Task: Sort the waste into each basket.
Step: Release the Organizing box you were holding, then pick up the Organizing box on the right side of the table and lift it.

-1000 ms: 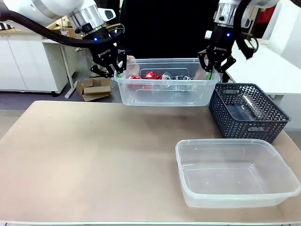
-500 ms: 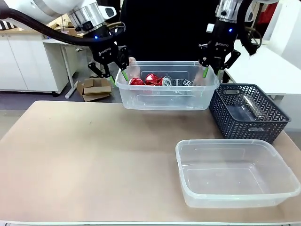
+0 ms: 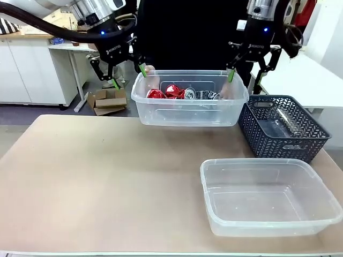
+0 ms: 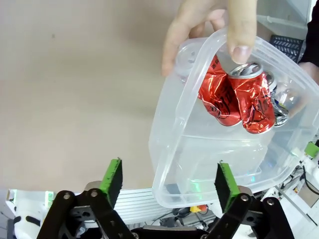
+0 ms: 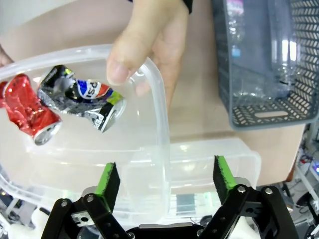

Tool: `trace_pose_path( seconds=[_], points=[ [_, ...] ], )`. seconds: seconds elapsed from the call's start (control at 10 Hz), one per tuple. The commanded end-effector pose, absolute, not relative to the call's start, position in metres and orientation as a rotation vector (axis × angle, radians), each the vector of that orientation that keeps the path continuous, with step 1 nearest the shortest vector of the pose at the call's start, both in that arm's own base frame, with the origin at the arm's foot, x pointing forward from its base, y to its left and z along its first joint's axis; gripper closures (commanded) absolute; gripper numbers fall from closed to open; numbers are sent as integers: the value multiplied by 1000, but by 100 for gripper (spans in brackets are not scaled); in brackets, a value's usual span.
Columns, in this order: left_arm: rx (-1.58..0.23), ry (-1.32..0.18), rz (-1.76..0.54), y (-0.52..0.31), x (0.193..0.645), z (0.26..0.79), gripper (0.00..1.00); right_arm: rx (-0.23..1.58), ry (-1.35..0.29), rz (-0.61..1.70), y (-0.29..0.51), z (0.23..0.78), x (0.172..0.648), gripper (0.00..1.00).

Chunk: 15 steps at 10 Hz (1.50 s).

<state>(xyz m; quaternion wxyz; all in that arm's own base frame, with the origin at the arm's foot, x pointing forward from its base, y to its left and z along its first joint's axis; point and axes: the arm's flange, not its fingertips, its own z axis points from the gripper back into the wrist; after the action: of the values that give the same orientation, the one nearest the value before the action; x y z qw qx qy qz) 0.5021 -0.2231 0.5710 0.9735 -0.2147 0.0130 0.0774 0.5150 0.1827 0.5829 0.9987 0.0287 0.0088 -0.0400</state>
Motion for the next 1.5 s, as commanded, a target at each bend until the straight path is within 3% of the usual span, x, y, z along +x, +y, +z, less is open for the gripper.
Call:
trace_pose_path(
  seconds=[0.0,1.3,1.4],
  points=[
    [-403,-6,164,-226,502,573,0,41,-21,-89,183,577,510,0],
    [-425,12,150,-224,503,571,0,59,3,-74,185,583,517,0],
    [-415,-15,164,-221,483,591,0,28,-29,-20,183,602,480,0]
  ],
)
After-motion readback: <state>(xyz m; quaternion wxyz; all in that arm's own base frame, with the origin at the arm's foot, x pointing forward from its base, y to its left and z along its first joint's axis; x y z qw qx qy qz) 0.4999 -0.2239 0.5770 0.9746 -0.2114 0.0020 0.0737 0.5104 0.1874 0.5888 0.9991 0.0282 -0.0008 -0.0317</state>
